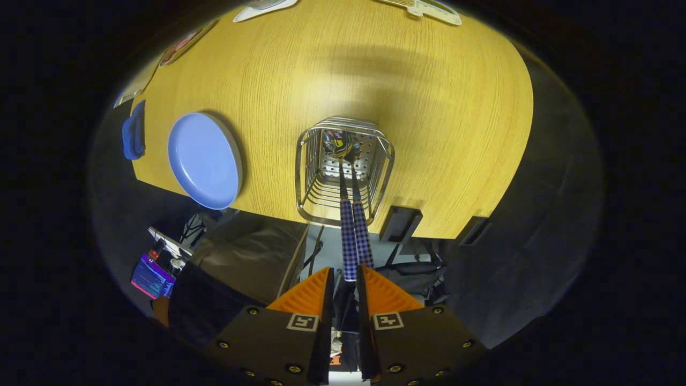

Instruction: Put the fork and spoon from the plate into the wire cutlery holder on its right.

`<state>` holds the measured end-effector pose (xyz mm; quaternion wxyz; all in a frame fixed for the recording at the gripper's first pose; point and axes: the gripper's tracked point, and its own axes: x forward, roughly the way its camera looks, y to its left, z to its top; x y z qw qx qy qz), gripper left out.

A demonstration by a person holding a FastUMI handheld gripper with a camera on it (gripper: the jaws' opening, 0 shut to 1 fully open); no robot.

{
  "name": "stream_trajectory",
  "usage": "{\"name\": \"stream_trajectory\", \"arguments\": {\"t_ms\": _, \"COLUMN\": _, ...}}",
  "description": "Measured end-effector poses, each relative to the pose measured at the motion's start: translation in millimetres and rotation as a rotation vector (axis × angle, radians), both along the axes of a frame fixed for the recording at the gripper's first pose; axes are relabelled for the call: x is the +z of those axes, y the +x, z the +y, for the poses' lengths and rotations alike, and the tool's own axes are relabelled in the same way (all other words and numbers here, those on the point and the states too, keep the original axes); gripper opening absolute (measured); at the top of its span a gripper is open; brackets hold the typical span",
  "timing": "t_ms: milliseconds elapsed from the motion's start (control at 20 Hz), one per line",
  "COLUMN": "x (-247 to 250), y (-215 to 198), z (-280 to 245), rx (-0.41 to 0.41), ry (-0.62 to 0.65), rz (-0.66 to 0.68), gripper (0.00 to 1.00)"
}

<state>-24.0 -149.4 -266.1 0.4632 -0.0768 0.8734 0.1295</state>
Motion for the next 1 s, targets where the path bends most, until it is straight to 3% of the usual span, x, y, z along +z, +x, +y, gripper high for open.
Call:
{"name": "stream_trajectory", "arguments": {"t_ms": 200, "x": 15.8, "y": 12.3, "z": -3.9, "rx": 0.001, "ry": 0.019, "rz": -0.206, "gripper": 0.23}}
{"name": "stream_trajectory", "arguments": {"t_ms": 350, "x": 36.2, "y": 24.9, "z": 3.5, "rx": -0.023, "ry": 0.048, "rz": -0.451, "gripper": 0.23}}
{"name": "stream_trajectory", "arguments": {"t_ms": 450, "x": 52.5, "y": 37.0, "z": 25.1, "rx": -0.086, "ry": 0.084, "rz": -0.669, "gripper": 0.23}}
{"name": "stream_trajectory", "arguments": {"t_ms": 550, "x": 84.5, "y": 55.2, "z": 56.8, "rx": -0.162, "ry": 0.153, "rz": -0.973, "gripper": 0.23}}
{"name": "stream_trajectory", "arguments": {"t_ms": 750, "x": 187.4, "y": 65.8, "z": 90.9, "rx": -0.273, "ry": 0.233, "rz": -1.546, "gripper": 0.28}}
{"name": "stream_trajectory", "arguments": {"t_ms": 1000, "x": 262.7, "y": 38.6, "z": 123.9, "rx": -0.287, "ry": 0.265, "rz": -1.947, "gripper": 0.28}}
